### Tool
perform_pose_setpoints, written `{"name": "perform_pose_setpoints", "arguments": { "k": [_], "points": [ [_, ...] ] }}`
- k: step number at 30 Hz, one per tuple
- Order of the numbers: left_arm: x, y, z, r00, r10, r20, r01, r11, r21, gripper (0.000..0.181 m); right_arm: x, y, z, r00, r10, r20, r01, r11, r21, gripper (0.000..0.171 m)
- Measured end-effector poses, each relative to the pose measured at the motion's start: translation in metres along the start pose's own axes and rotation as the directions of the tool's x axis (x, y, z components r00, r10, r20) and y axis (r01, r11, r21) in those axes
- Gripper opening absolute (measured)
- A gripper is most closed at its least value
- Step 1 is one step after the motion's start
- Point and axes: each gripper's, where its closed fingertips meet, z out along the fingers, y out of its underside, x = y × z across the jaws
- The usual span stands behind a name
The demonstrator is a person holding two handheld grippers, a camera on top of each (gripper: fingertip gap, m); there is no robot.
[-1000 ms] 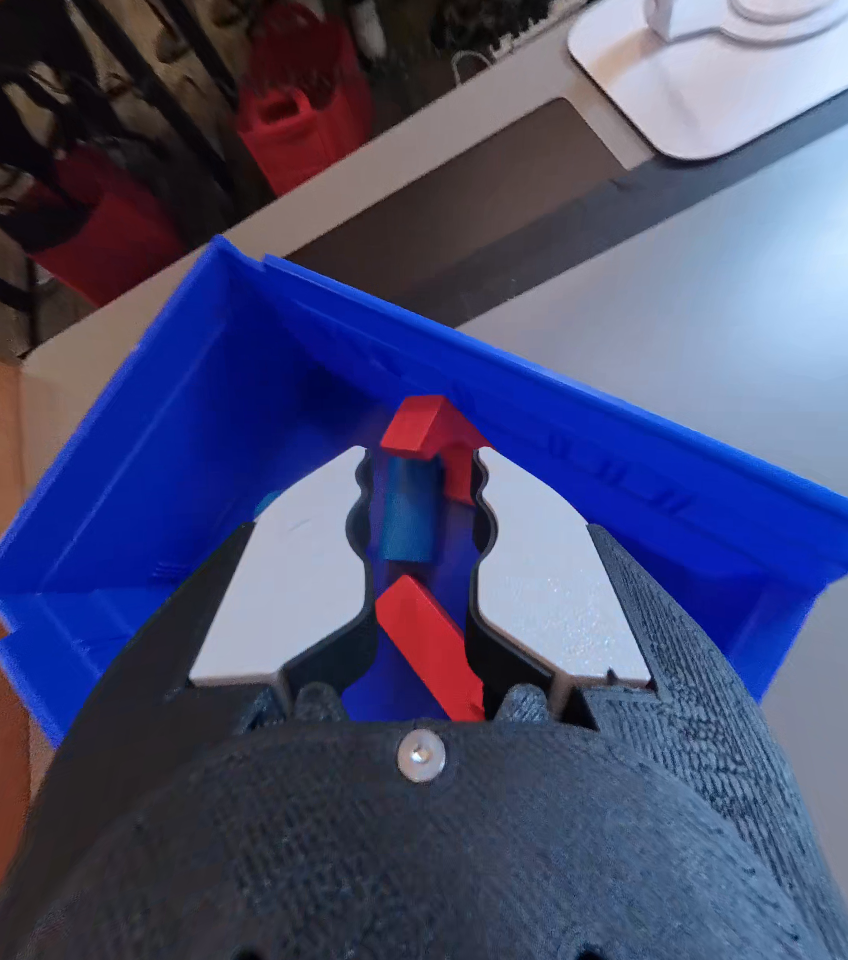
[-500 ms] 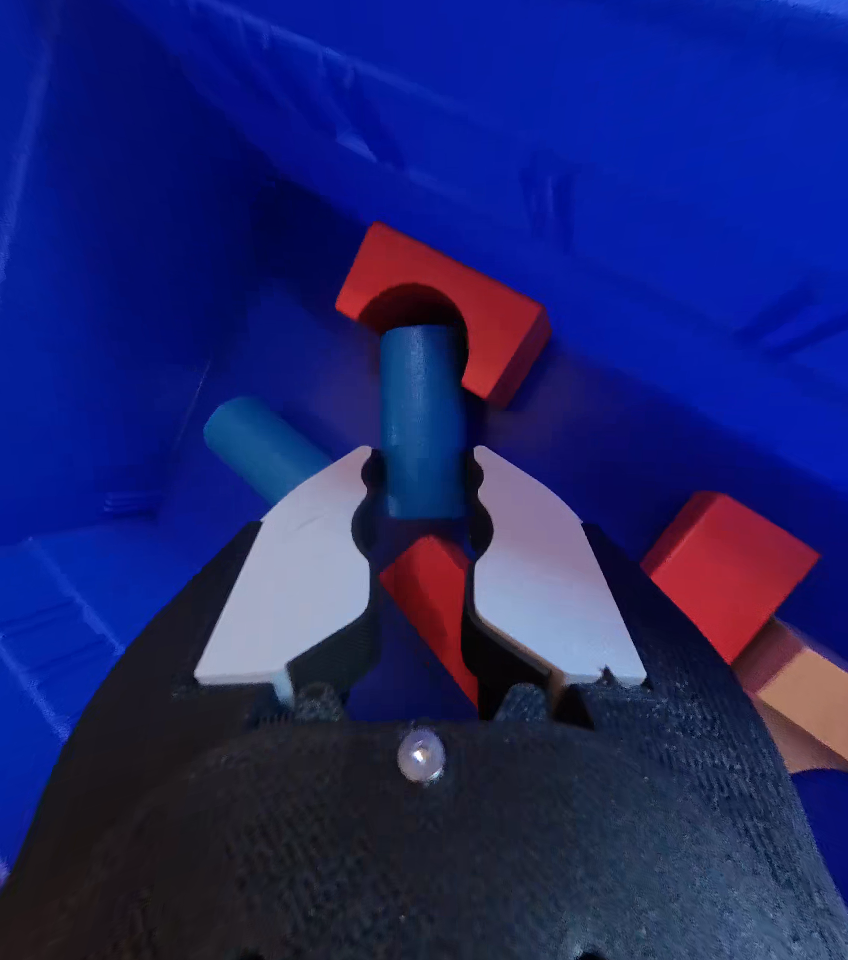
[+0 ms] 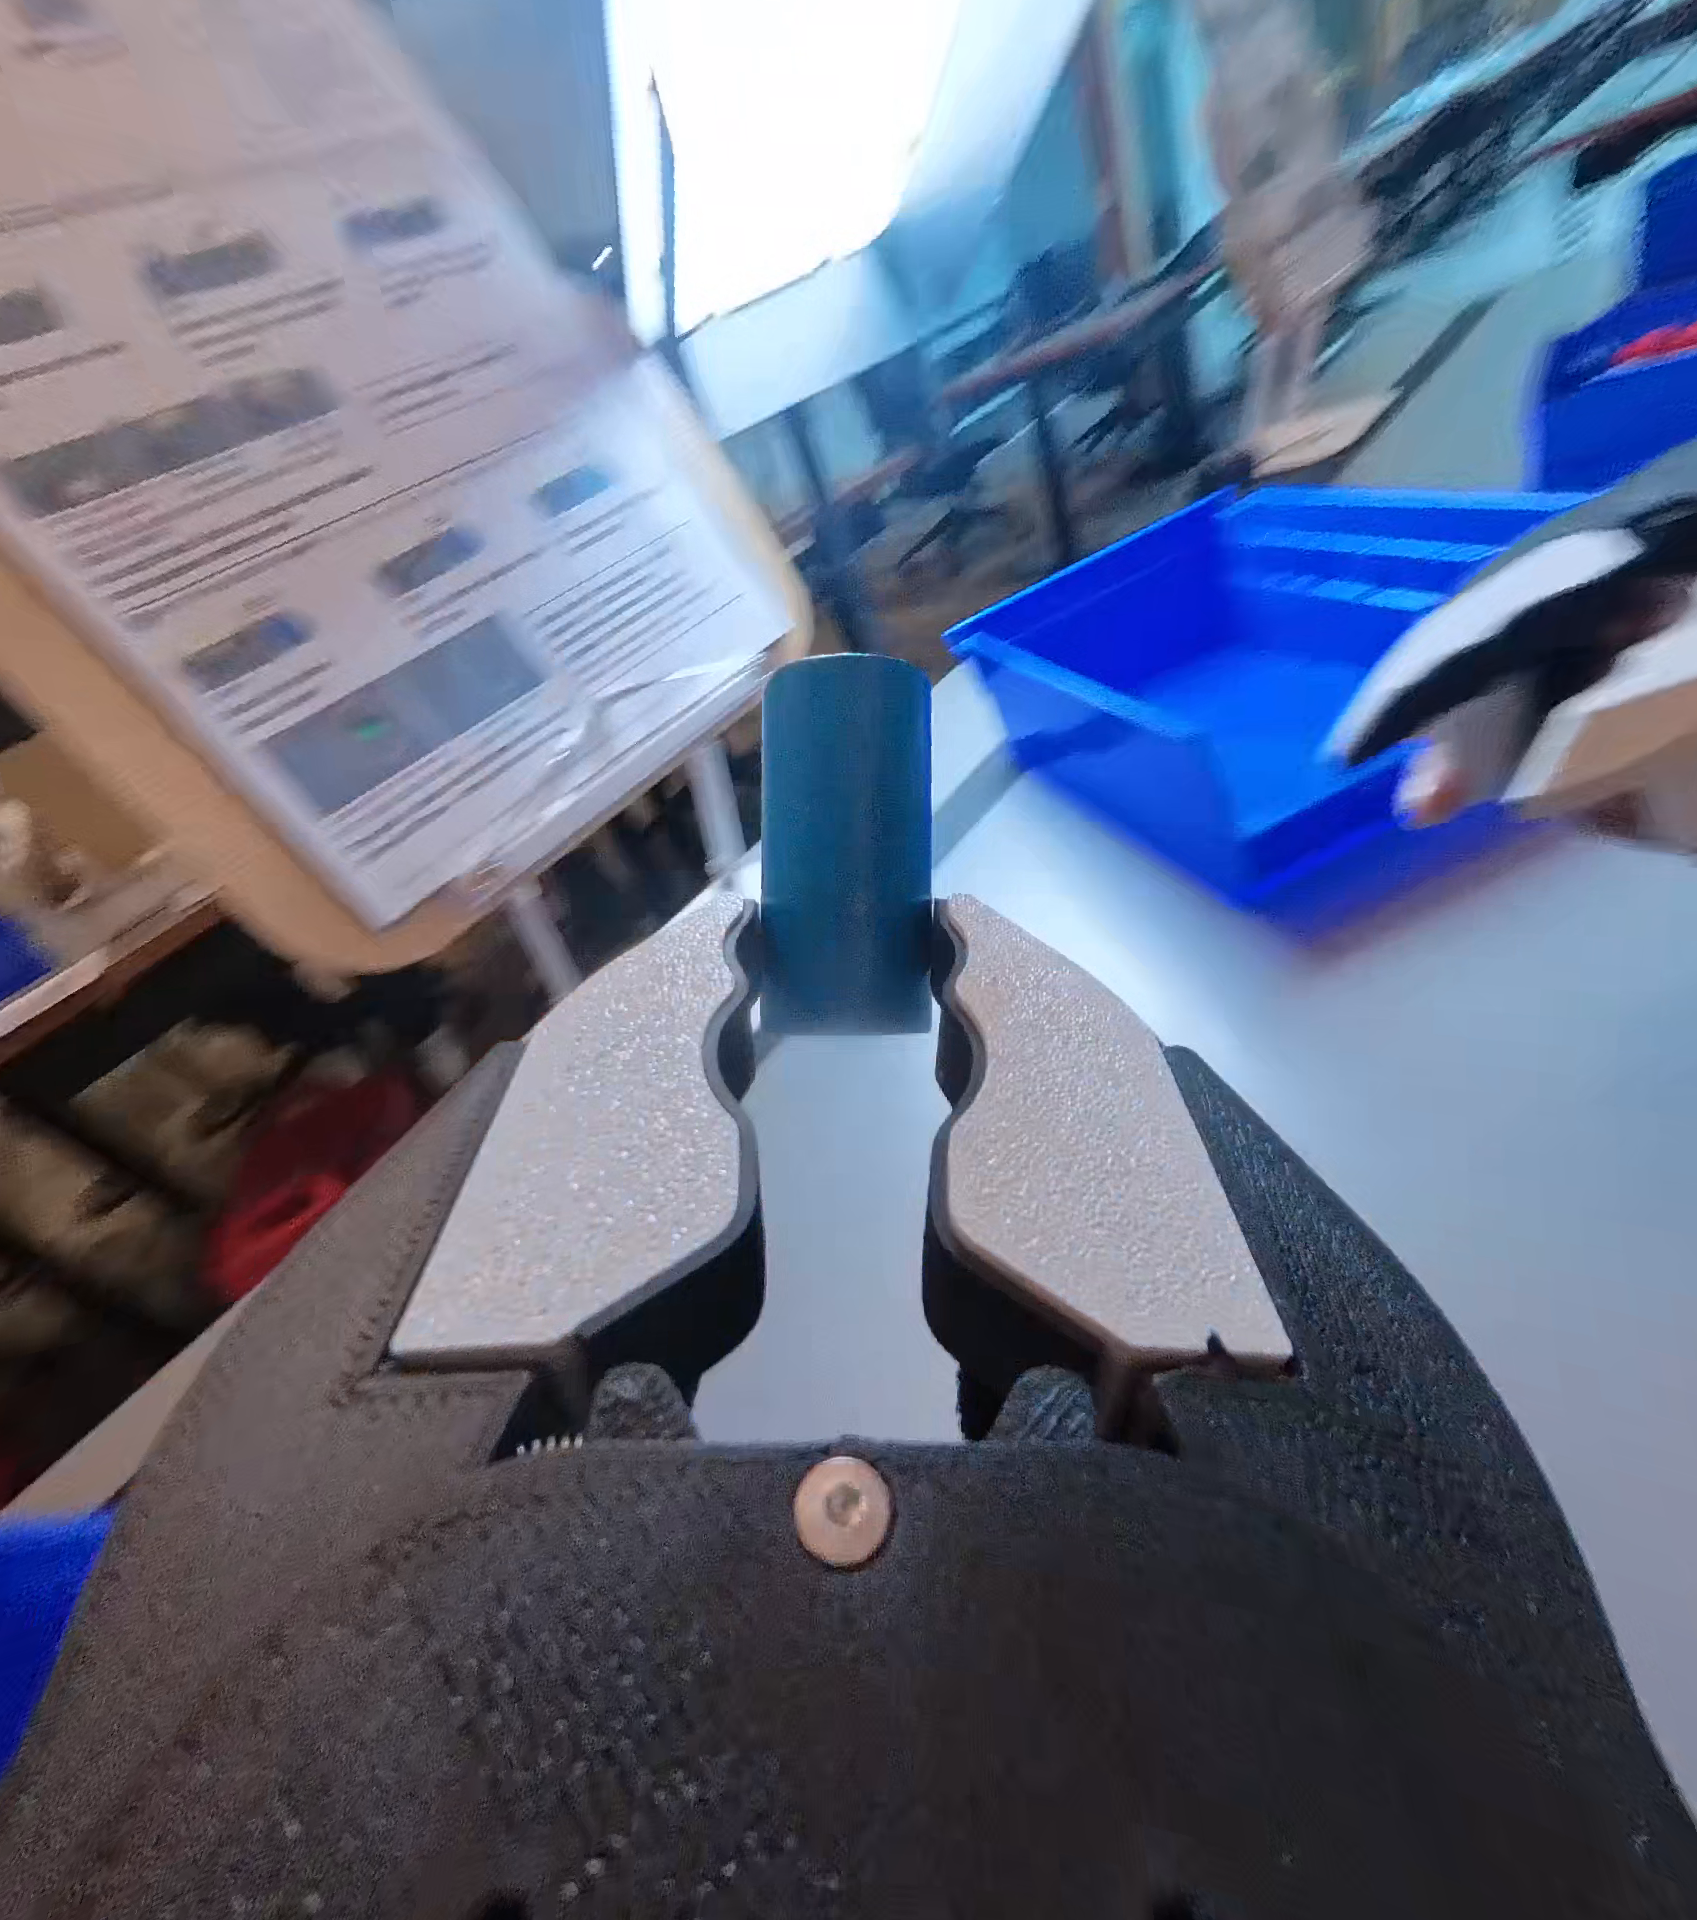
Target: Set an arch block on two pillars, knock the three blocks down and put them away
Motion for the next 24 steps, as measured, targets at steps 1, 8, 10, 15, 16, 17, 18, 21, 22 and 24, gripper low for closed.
{"name": "perform_pose_setpoints", "arguments": {
  "k": [1, 8, 10, 15, 16, 17, 18, 21, 22, 24],
  "points": [
    [0.027, -0.005, 0.005, 0.998, -0.012, -0.057, 0.015, 0.999, 0.053, 0.032, -0.006, -0.006, 0.003, 1.000, 0.017, 0.022, -0.018, 1.000, 0.012, 0.049],
    [0.112, 0.010, 0.030, 0.996, -0.007, -0.091, 0.018, 0.992, 0.121, 0.031, -0.015, -0.020, 0.028, 0.996, 0.083, 0.034, -0.080, 0.994, -0.075, 0.033],
    [0.111, 0.020, 0.034, 0.997, -0.011, -0.078, 0.018, 0.996, 0.087, 0.031, -0.012, -0.015, 0.035, 0.997, 0.066, 0.031, -0.062, 0.991, -0.117, 0.033],
    [0.112, 0.047, 0.038, 0.990, -0.084, -0.110, 0.084, 0.996, -0.003, 0.031, 0.010, 0.007, 0.039, 0.999, -0.018, -0.032, 0.010, 0.977, -0.211, 0.033],
    [0.113, 0.053, 0.037, 0.987, -0.102, -0.122, 0.100, 0.995, -0.020, 0.032, 0.022, 0.014, 0.036, 0.996, -0.045, -0.073, 0.026, 0.971, -0.238, 0.033],
    [0.113, 0.059, 0.037, 0.985, -0.117, -0.125, 0.113, 0.993, -0.040, 0.033, 0.034, 0.023, 0.032, 0.992, -0.064, -0.110, 0.031, 0.960, -0.278, 0.033],
    [0.112, 0.063, 0.036, 0.984, -0.128, -0.124, 0.123, 0.991, -0.052, 0.033, 0.044, 0.034, 0.028, 0.987, -0.075, -0.142, 0.025, 0.945, -0.325, 0.033],
    [0.110, 0.072, 0.035, 0.978, -0.169, -0.122, 0.161, 0.984, -0.078, 0.035, 0.064, 0.064, 0.017, 0.978, -0.078, -0.193, -0.011, 0.906, -0.422, 0.033],
    [0.110, 0.073, 0.035, 0.976, -0.180, -0.119, 0.171, 0.982, -0.081, 0.035, 0.066, 0.071, 0.015, 0.978, -0.078, -0.193, -0.016, 0.898, -0.440, 0.033],
    [0.110, 0.075, 0.036, 0.977, -0.182, -0.112, 0.173, 0.981, -0.090, 0.035, 0.068, 0.079, 0.014, 0.977, -0.089, -0.193, -0.012, 0.883, -0.469, 0.033]
  ]
}}
